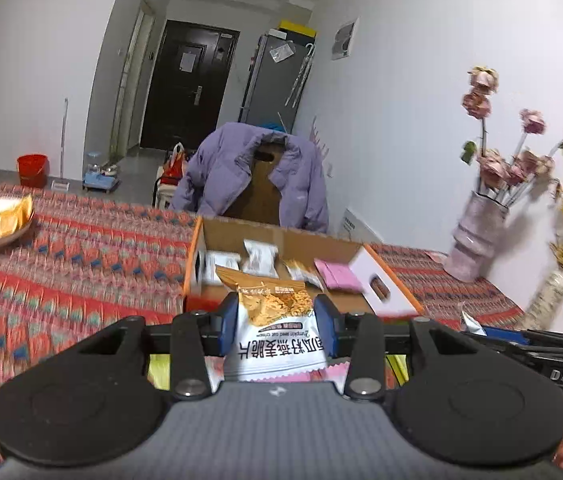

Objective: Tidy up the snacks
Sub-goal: 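Carry the cracker packet in the left tool into the box while the right tool carries the white packet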

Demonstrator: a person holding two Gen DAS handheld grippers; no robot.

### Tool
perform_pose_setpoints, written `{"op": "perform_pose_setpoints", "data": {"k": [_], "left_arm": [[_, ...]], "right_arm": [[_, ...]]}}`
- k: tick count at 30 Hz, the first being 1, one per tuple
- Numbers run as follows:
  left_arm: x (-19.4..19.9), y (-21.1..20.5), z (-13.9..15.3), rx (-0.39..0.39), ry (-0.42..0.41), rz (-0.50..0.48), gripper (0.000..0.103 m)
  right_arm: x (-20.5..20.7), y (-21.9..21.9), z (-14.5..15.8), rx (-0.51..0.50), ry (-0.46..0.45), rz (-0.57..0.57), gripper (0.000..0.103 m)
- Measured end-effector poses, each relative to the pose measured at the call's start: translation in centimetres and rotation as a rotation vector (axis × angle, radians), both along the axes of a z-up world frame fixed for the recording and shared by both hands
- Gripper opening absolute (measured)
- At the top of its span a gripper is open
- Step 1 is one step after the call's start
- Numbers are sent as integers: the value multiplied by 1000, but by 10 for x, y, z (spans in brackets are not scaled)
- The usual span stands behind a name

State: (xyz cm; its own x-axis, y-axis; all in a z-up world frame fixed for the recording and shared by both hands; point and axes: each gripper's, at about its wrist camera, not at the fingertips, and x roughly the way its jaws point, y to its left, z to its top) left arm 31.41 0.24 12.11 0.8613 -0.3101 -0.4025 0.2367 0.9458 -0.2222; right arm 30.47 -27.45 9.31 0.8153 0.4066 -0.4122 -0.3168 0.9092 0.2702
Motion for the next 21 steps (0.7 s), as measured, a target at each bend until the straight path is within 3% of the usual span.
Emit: {"op": "perform_pose_setpoints", "data": {"k": [6, 10, 15, 21], "left_arm": [[106, -8, 1, 15, 71, -25, 41], [180, -13, -17, -7, 179, -49, 41], [249, -27, -37, 43, 233, -39, 41], [305, -39, -63, 133, 275, 26, 44]], "right_arm": [[107, 17, 4, 74, 83, 29, 48], [181, 24, -11, 127, 176, 6, 48], [269, 21, -38, 200, 324, -51, 48], [335, 32, -77, 145, 435, -124, 51]]}}
